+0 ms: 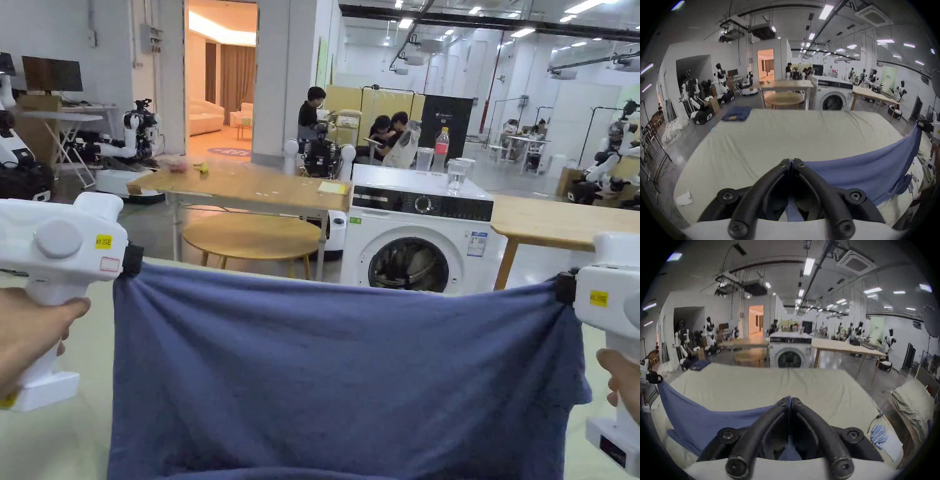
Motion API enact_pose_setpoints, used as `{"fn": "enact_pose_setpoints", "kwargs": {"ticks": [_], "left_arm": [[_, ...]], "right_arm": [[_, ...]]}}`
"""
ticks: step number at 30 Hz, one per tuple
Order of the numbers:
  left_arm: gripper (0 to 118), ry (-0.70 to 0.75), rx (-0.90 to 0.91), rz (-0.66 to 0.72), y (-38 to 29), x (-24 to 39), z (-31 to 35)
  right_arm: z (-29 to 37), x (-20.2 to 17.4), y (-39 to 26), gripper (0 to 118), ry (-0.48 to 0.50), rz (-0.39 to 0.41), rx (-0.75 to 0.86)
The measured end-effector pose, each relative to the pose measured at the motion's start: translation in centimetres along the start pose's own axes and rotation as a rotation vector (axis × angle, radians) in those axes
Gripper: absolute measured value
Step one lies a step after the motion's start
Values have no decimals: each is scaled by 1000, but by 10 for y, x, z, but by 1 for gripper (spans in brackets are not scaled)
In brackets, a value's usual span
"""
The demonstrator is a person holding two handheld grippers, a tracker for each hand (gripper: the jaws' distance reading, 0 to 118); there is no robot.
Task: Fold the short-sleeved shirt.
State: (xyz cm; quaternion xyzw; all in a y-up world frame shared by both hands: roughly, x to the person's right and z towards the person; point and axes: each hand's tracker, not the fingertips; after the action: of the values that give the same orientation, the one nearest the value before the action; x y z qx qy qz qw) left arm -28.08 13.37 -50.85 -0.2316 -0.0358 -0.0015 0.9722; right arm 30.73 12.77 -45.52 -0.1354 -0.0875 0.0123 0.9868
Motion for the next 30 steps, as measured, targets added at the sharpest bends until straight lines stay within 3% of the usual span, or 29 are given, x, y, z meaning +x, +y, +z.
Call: {"fn": "enact_pose_setpoints", "kwargs": {"ticks": [6,20,30], "left_arm": [[0,-4,76,-22,57,9,4],[0,17,164,41,187,-2,-54],[0,49,209,32,232,0,-72]], "right_arm": [[3,6,57,0,-24,-29,56],[-82,-18,170,0,-104,25,173],[-108,-30,218,0,-121,40,242]]}}
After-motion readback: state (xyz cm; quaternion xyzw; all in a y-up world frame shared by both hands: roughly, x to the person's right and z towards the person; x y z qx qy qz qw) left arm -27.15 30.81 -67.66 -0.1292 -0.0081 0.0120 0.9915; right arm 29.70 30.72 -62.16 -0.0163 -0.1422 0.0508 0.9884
